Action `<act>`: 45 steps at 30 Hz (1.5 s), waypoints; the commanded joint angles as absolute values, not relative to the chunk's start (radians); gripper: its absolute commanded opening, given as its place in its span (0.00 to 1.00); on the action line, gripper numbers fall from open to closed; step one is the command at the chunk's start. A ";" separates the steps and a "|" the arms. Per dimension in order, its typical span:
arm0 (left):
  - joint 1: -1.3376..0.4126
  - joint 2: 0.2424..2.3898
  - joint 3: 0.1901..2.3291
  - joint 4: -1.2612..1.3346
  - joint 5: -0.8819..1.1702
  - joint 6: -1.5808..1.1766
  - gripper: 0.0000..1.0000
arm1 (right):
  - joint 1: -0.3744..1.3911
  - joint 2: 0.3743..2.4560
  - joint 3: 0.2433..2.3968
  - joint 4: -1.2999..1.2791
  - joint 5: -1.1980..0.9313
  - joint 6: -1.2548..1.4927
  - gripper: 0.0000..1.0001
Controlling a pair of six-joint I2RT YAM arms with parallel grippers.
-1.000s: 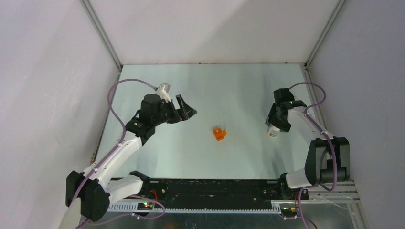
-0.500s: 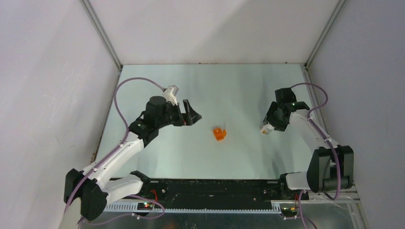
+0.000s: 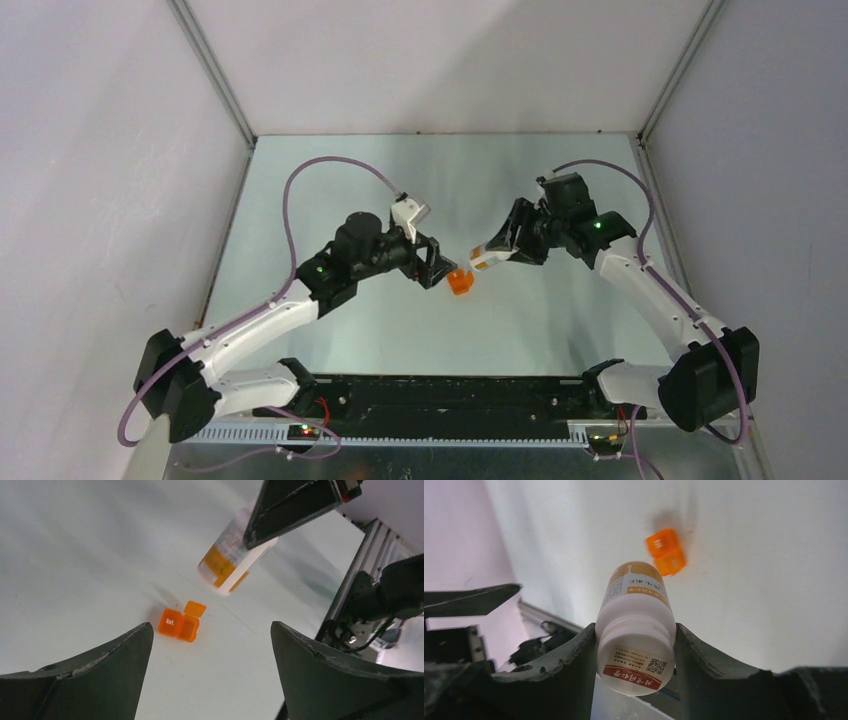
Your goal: Sort the pills into containers
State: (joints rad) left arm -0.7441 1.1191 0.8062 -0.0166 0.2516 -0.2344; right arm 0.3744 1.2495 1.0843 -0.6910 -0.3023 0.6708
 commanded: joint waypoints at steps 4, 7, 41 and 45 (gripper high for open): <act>-0.823 1.192 0.847 0.118 0.327 0.108 0.91 | 0.448 1.252 1.135 -0.551 -0.504 0.783 0.50; -0.853 1.232 0.857 0.109 0.312 0.144 0.91 | 0.447 1.258 1.135 -0.538 -0.530 0.787 0.50; -0.860 1.295 0.835 0.205 0.515 0.032 0.00 | 0.416 1.186 1.135 -0.535 -0.595 0.499 0.92; -0.828 1.280 0.850 0.197 0.655 -0.035 0.00 | 0.391 1.115 1.136 -0.532 -0.668 0.393 0.92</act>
State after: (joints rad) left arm -0.8604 1.3334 0.8246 0.1547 0.4755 0.0498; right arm 0.4126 1.2102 1.0943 -0.5564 -0.5819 0.5568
